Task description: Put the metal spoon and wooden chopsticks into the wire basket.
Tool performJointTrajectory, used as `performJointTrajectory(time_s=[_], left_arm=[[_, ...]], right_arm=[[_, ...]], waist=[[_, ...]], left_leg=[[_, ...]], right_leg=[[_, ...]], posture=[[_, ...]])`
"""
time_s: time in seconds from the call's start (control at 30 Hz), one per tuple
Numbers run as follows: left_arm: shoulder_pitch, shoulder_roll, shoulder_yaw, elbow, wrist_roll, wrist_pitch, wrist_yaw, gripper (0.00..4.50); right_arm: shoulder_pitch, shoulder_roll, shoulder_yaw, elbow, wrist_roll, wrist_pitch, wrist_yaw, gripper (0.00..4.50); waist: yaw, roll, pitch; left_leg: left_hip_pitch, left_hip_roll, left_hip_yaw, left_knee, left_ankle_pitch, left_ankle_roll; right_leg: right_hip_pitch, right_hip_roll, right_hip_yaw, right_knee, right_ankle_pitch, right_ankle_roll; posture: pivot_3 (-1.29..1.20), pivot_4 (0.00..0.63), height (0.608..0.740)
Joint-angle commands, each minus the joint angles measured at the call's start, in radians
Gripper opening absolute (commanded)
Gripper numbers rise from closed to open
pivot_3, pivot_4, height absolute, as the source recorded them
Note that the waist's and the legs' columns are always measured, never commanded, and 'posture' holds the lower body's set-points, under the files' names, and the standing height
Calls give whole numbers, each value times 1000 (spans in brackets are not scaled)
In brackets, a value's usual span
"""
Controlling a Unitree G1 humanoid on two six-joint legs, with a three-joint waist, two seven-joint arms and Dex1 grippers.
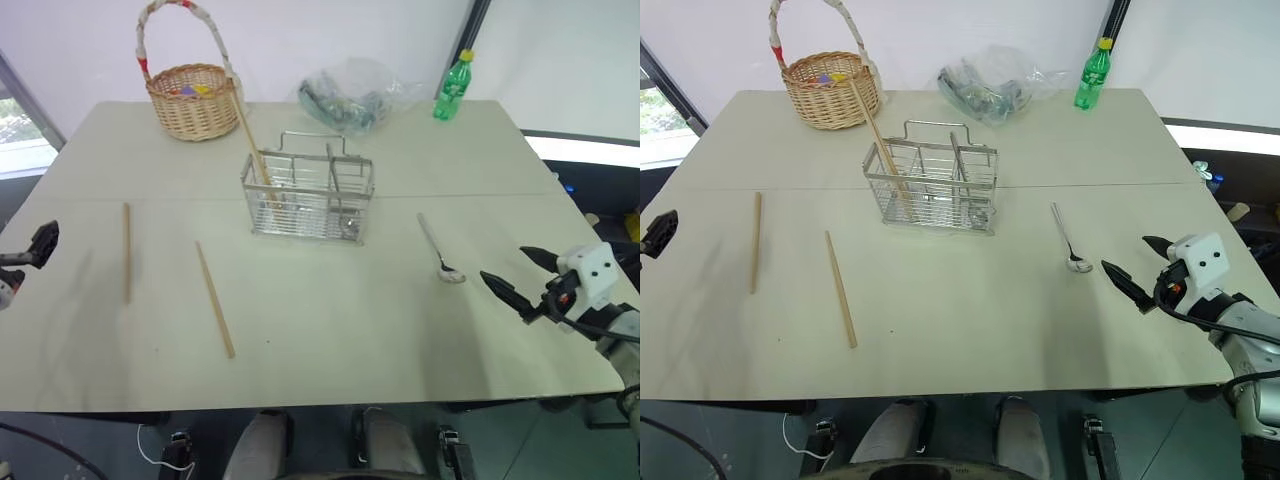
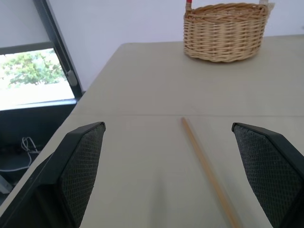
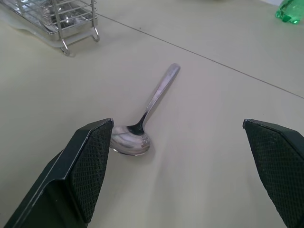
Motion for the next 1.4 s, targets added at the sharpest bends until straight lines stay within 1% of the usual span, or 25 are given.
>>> performJointTrajectory(time_s=[0.03,0.47,0.63,0.77,0.93,1.03,1.13,1.27,1.4], left_arm=[[-13,35,9,-3,12,-20,-6,4500],[-18,22,15,-7,7,-24,-11,4500],[-15,27,1,-81,-22,0,-37,4500],[-7,35,-22,-228,-118,90,-75,4500],[19,101,-91,-417,-296,224,-203,4500],[18,152,-154,-516,-381,275,-266,4500],[0,186,-210,-568,-428,294,-298,4500],[-38,204,-270,-590,-444,288,-317,4500],[-73,202,-289,-577,-442,287,-298,4500]], right_arm=[[-1,4,-25,-33,12,-18,-8,4483],[-58,-29,-4,-9,1,-22,15,4483],[-121,-73,29,3,-28,-13,23,4483],[-219,-120,67,8,-40,66,1,4483],[-345,-162,167,14,-59,179,2,4483],[-448,-144,241,34,-76,289,-42,4483],[-520,-107,305,61,-104,396,-105,4483],[-571,-35,342,84,-111,528,-185,4483],[-592,7,377,99,-138,558,-222,4483]], waist=[[0,0,0],[0,0,0],[0,0,0],[-1,-1,0],[-1,-1,0],[-4,1,0],[-3,1,0],[-1,1,0],[-1,2,1]], left_leg=[[0,0,0,0,0,0],[0,0,0,0,1,2],[0,0,0,1,1,2],[0,0,1,2,1,2],[0,0,0,1,1,2],[-1,0,0,2,1,2],[-1,0,1,1,1,2],[-2,0,1,1,1,2],[-3,-1,1,2,2,2]], right_leg=[[0,0,0,0,0,0],[0,0,0,0,0,0],[0,0,0,0,0,0],[0,0,0,0,1,-1],[0,0,0,0,1,-1],[-1,0,0,0,1,-2],[-1,0,0,0,2,-3],[-2,2,0,0,2,-3],[-2,2,0,0,2,-4]], posture=[[0,150,674],[0,150,674],[0,150,674],[0,150,674],[0,150,674],[0,150,674],[0,150,674],[0,150,674],[0,150,674]])
